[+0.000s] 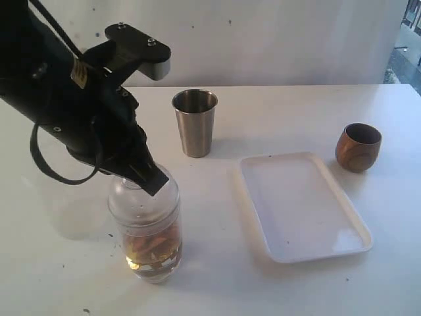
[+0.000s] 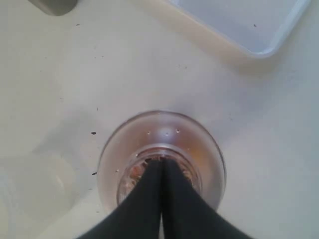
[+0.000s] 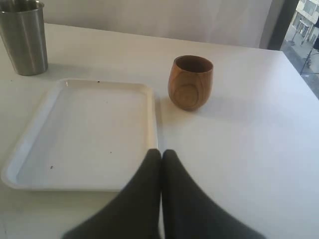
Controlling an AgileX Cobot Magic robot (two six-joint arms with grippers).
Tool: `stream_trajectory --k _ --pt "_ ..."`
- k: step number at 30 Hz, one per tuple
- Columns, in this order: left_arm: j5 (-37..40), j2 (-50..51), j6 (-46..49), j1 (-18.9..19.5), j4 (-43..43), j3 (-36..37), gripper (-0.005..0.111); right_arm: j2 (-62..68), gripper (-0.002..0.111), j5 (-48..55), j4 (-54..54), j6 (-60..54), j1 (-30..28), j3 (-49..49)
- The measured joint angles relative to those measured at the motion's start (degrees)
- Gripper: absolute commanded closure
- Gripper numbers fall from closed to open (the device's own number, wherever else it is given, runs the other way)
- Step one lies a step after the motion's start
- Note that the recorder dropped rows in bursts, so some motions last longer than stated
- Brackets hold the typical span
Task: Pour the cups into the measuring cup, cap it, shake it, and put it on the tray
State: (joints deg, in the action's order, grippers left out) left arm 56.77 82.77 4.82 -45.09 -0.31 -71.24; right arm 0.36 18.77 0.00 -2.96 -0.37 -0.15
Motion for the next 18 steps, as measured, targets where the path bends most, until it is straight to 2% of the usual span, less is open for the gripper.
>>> stream_trajectory --k 7,18 --pt "-0.35 0.0 0.0 0.0 0.0 -0.03 0.106 0.0 0.108 0.0 0.0 0.0 0.0 0.0" --pt "-0.85 -1.02 0.0 0.0 -0.6 -4.4 0.106 0.0 0.108 0.0 0.0 0.0 0.0 0.0"
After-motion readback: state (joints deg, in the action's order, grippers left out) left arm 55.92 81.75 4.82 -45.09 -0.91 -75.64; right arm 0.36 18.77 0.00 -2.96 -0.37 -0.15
